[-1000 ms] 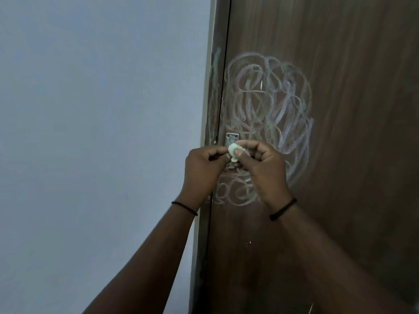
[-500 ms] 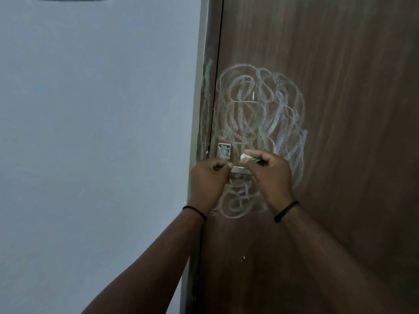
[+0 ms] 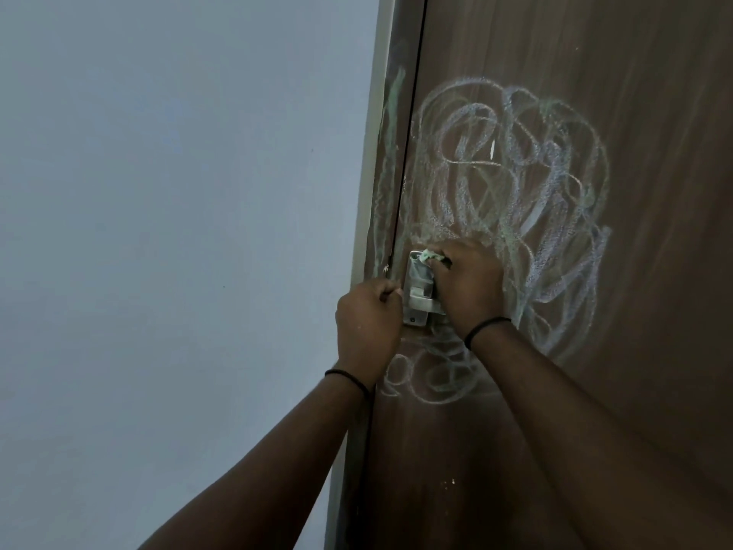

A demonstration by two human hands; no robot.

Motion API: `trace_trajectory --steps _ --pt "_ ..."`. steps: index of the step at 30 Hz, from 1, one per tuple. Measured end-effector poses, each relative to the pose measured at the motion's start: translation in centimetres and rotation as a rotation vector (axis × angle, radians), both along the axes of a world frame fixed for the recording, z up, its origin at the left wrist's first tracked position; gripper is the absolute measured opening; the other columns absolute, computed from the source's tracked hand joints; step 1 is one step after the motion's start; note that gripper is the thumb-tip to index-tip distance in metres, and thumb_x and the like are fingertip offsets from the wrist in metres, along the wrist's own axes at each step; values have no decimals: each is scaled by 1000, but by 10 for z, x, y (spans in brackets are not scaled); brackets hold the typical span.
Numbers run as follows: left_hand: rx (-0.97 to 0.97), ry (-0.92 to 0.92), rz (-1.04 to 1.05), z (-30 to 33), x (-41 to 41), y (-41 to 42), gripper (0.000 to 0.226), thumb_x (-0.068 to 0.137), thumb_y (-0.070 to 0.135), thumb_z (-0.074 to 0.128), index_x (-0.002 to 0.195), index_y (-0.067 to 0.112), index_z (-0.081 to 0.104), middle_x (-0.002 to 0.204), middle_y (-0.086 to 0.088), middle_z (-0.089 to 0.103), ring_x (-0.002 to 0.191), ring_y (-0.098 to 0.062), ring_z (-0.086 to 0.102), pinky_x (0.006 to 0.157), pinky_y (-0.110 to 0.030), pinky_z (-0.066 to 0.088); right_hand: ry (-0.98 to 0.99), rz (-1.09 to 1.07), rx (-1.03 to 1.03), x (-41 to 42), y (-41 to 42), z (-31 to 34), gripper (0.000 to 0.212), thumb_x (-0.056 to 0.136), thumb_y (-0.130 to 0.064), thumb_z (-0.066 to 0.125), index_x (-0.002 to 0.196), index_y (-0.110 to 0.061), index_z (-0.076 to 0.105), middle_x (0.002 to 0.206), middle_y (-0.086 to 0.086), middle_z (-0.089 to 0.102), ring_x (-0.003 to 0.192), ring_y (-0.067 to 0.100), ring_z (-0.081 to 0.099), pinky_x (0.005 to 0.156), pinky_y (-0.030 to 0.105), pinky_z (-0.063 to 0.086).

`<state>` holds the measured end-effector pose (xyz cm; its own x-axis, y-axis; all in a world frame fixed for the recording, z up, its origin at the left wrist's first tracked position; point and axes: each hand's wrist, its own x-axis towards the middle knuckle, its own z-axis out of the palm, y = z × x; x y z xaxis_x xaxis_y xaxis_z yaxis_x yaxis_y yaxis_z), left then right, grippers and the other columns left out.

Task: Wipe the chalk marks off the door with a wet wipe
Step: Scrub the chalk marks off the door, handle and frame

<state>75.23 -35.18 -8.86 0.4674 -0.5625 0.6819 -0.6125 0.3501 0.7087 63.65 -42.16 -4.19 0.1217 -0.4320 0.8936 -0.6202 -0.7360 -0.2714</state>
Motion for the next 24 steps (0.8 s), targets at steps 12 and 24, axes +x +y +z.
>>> trace_trajectory --steps 12,24 --pt "1 53 -55 2 6 -13 32 91 2 52 113 13 73 110 -2 73 99 -11 65 82 -11 43 102 -51 -12 -5 -7 6 23 88 -1 61 103 -9 76 97 12 71 85 18 60 74 19 38" --pt "-38 61 -102 3 7 -21 31 89 0 52 107 13 75 102 0 74 89 -7 64 75 -4 42 184 -64 -22 -6 -8 13 17 88 -4 60 94 -9 76 87 12 68 80 26 61 69 31 48"
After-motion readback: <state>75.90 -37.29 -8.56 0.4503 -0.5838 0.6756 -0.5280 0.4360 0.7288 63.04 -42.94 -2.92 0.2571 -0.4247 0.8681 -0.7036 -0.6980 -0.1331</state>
